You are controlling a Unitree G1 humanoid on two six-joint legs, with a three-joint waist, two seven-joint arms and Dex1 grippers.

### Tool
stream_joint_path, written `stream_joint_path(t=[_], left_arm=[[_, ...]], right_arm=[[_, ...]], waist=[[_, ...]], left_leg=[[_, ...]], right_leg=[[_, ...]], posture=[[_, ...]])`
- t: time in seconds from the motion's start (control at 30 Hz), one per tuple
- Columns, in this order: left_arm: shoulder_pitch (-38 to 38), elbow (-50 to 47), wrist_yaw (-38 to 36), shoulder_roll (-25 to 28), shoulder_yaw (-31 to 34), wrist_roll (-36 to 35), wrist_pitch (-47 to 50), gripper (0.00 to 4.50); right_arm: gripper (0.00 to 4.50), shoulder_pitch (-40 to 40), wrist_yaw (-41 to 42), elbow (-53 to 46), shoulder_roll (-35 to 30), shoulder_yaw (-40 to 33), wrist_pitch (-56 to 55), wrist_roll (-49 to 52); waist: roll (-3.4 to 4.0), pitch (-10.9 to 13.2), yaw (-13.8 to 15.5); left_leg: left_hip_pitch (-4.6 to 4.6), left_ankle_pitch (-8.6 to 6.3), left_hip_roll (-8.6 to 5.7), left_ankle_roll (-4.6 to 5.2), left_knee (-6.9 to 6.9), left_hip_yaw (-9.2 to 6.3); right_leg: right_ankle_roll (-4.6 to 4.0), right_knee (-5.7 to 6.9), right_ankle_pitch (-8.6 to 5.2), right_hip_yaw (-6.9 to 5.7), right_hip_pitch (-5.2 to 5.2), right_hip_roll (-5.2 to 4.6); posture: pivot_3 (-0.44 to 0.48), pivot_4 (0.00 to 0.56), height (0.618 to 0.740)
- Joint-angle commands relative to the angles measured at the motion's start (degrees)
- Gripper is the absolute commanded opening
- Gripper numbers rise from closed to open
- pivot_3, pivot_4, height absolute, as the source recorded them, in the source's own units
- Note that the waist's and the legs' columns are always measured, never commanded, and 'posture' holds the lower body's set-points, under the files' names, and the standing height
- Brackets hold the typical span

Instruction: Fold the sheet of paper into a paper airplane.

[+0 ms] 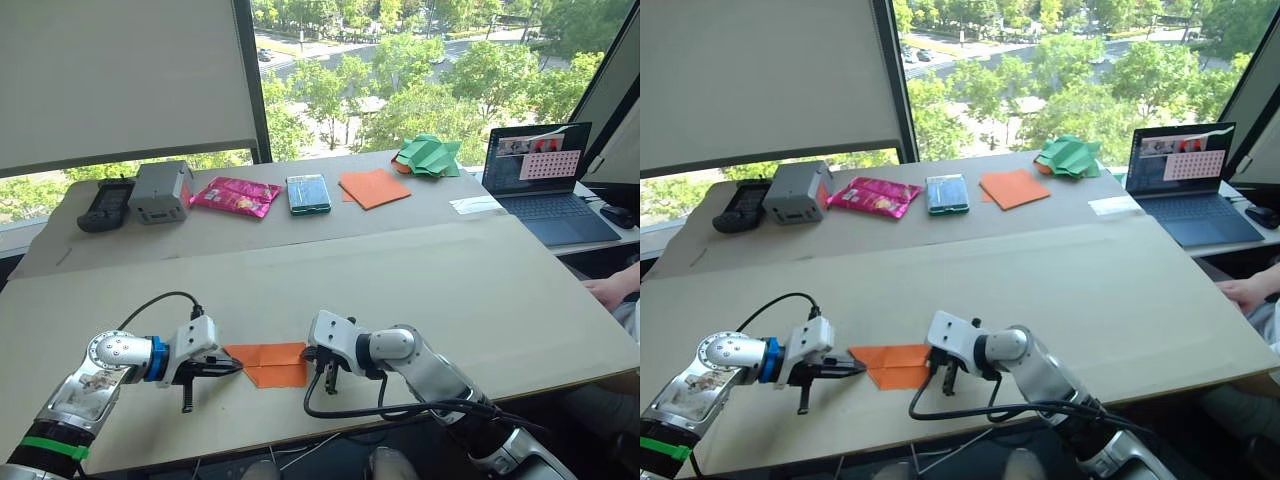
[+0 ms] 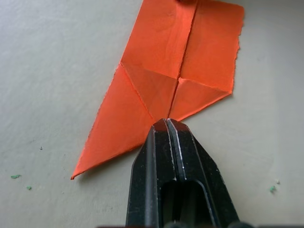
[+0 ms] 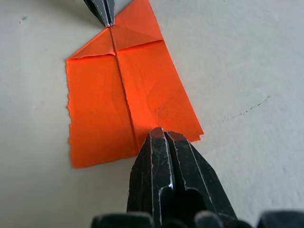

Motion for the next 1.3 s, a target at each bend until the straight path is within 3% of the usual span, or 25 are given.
stream_joint_path(t=[0.03, 0.2, 0.4, 0.53, 0.63, 0.67, 0.8, 0.93, 1.3], left_arm=[[5.0, 3.3, 1.2, 2.8, -1.0, 3.8, 3.3, 0.0], [6.3, -1.3, 2.3, 3.4, 2.0, 1.4, 5.3, 0.0], [6.5, -12.1, 4.1, 2.4, 9.3, -7.9, 14.1, 0.0], [7.8, -17.8, 4.8, 1.9, 13.8, -14.2, 19.5, 0.0], [9.7, -19.5, 4.7, 2.2, 14.7, -15.2, 20.7, 0.0], [10.2, -19.7, 4.7, 2.2, 15.0, -15.4, 21.0, 0.0], [11.4, -19.8, 5.0, 2.1, 16.1, -16.1, 21.4, 0.0], [11.7, -19.4, 6.3, 1.1, 17.7, -17.3, 22.1, 0.0], [14.4, -22.6, 8.5, -0.8, 19.0, -19.5, 23.5, 0.0]], right_arm=[[0.06, 0.4, 0.1, 2.3, -0.9, 1.0, 1.3, -1.3], [0.06, 0.3, 0.2, 2.1, -1.1, 1.1, 1.1, -1.5], [0.06, 0.1, -0.6, 0.1, -0.7, -0.3, -2.0, -1.2], [0.06, -0.5, 0.0, -6.1, -0.6, -3.8, -3.7, 1.6], [0.06, -1.0, 0.7, -12.3, -0.7, -7.6, -0.3, 5.2], [0.64, -1.2, 0.8, -13.8, -0.8, -8.6, 1.0, 6.2], [1.95, -1.8, 0.9, -16.2, -1.3, -10.0, 4.7, 8.6], [3.31, -2.7, 0.0, -12.0, -0.7, -10.2, 7.5, 9.1], [3.31, -4.3, 2.7, -1.5, 4.0, -13.7, 12.6, 18.0]], waist=[[0.01, 0.0, 0.0], [-0.13, 0.1, 0.0], [-0.66, 0.4, 0.2], [-1.1, 1.1, 0.6], [-1.02, 1.4, 1.2], [-1.01, 1.4, 1.5], [-0.98, 1.5, 2.0], [-0.89, 1.6, 2.1], [-0.93, 1.5, 1.9]], left_leg=[[-0.01, -0.02, 0.0, -0.04, 0.0, 0.0], [-0.01, -0.12, 0.0, -0.2, 0.01, 0.0], [-0.12, -0.12, 0.01, -0.19, -0.01, -0.01], [-0.38, -0.12, 0.01, -0.19, 0.06, 0.01], [-0.56, -0.11, 0.0, -0.18, 0.1, 0.03], [-0.58, -0.11, 0.0, -0.18, 0.12, 0.03], [-0.53, -0.12, 0.0, -0.19, 0.1, 0.01], [-0.64, -0.12, 0.0, -0.2, 0.13, 0.01], [-0.97, 0.19, 0.0, 0.31, 0.2, 0.05]], right_leg=[[0.0, 0.0, 0.0, 0.0, -0.04, 0.0], [0.01, -0.01, 0.0, 0.0, -0.4, -0.01], [0.02, 0.0, 0.01, -0.03, -0.81, 0.0], [0.01, -0.12, 0.01, -0.03, -0.94, 0.0], [0.01, -0.15, 0.02, -0.03, -1.0, 0.0], [0.02, -0.15, 0.02, -0.03, -1.0, 0.0], [0.01, -0.14, 0.02, -0.06, -1.03, 0.0], [0.01, -0.44, 0.01, -0.09, -1.03, 0.0], [-0.04, -0.62, 0.38, -0.09, -0.93, 0.04]], posture=[[0.0, 0.15, 0.706], [0.0, 0.15, 0.706], [0.0, 0.15, 0.706], [0.0, 0.15, 0.706], [0.0, 0.15, 0.706], [0.0, 0.15, 0.706], [0.0, 0.15, 0.706], [0.0, 0.15, 0.706], [0.0, 0.15, 0.706]])
